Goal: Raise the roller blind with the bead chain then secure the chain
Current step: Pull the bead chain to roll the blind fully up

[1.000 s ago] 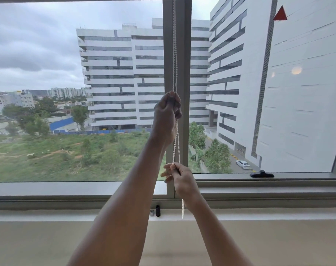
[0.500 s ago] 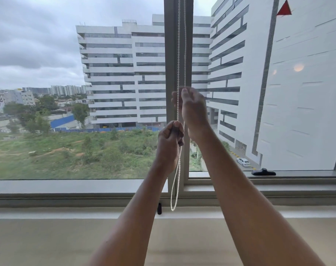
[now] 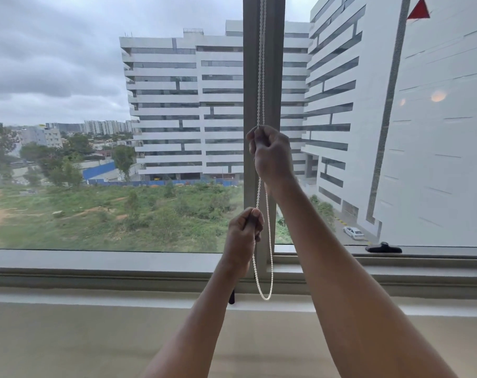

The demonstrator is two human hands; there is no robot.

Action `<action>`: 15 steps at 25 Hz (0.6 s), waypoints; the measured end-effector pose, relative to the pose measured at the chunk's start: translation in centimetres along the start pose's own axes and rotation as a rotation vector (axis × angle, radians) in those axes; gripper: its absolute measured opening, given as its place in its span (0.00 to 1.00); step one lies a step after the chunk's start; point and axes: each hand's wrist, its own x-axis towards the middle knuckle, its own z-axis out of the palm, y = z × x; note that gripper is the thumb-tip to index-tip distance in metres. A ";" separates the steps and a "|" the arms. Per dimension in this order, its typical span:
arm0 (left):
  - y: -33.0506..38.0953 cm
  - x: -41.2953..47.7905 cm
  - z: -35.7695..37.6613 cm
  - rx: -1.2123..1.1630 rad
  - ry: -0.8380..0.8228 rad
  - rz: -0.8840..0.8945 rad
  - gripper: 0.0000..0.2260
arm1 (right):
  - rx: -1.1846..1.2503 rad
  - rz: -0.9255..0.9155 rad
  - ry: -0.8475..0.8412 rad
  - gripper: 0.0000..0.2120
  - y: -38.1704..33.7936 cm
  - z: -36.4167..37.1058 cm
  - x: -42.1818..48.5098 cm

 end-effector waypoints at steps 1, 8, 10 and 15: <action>-0.9 -0.3 -0.5 0.012 -0.001 -0.021 0.18 | 0.004 0.027 -0.017 0.14 0.7 -0.1 -0.8; -1.1 0.3 -2.5 0.283 -0.129 -0.324 0.24 | -0.035 0.102 -0.031 0.13 4.2 -0.1 -5.3; 0.7 1.7 -2.4 0.278 -0.056 -0.269 0.25 | -0.049 0.119 -0.024 0.13 5.5 0.1 -6.4; 8.4 6.7 -0.9 0.092 0.060 -0.026 0.25 | -0.036 0.167 -0.040 0.13 8.3 0.5 -8.8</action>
